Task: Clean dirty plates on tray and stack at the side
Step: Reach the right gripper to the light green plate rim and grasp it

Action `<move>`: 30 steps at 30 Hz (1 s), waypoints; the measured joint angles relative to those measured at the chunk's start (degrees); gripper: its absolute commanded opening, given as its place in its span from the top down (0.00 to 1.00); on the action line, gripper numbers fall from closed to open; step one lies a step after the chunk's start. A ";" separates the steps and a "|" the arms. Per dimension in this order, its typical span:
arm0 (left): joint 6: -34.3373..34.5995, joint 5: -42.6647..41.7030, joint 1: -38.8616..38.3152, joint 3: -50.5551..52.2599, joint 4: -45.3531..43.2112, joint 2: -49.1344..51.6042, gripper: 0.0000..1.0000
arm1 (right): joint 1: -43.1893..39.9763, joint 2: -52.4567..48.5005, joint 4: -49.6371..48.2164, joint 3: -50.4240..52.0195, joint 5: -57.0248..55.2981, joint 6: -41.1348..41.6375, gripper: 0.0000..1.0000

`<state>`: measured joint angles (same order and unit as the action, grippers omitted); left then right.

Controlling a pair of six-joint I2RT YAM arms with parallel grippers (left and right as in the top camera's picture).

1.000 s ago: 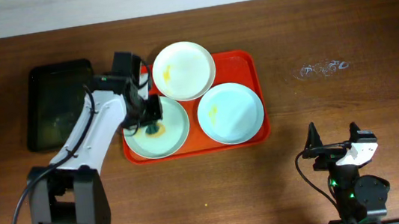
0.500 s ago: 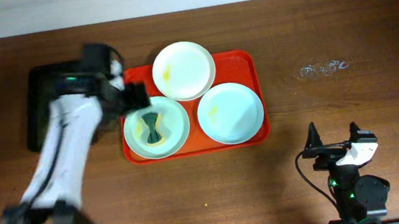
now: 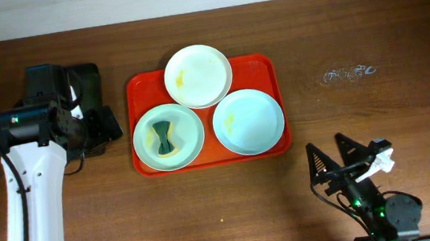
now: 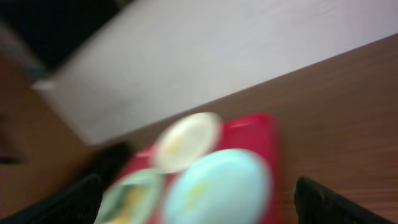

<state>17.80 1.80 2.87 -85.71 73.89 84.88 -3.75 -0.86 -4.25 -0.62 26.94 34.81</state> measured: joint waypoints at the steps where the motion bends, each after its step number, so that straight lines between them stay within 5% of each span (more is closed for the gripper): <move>1: 0.00 0.17 0.00 0.20 -0.04 0.00 0.01 | 0.02 -0.07 -5.33 0.00 2.73 3.45 0.02; 4: 0.02 0.17 0.00 0.46 -0.17 0.00 0.01 | 0.07 0.33 -38.99 -2.34 3.63 11.34 0.02; 5: 0.02 0.15 0.00 0.48 -0.35 0.00 0.01 | 0.07 0.44 -39.36 -5.29 1.20 12.22 0.02; 7: 0.00 0.15 0.00 0.55 -0.63 0.00 0.03 | 0.04 -1.57 -25.97 -16.81 -2.89 9.86 0.01; 13: 0.00 0.20 0.00 0.66 -1.09 0.11 0.05 | 0.07 -36.52 49.64 -73.72 -3.54 -14.43 0.02; 15: 0.00 0.22 0.00 0.74 -1.05 0.09 0.05 | 0.09 -51.36 61.24 -86.55 0.83 -15.80 0.30; 16: 0.00 0.17 0.00 0.76 -1.01 0.11 0.05 | 0.11 -55.30 62.77 -88.76 2.91 -16.13 0.47; 17: 0.00 0.11 0.00 0.76 -0.96 0.11 0.05 | 0.17 -63.47 65.22 -91.54 9.35 -16.24 0.49; 22: 0.00 -0.07 0.00 0.76 -0.92 0.11 0.04 | 12.46 -86.12 67.36 -91.89 12.46 -20.02 0.45; 26: 0.00 -0.09 0.00 0.76 -0.90 0.11 0.04 | 26.80 -102.53 59.80 -91.91 3.48 -18.14 0.42; 30: 0.00 -0.26 0.00 0.81 -0.90 0.11 0.04 | 32.24 -112.61 53.24 -91.91 -1.31 -18.12 0.41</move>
<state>17.80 1.54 2.87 -84.90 72.99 84.99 28.49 -113.47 48.99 -92.53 25.63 16.69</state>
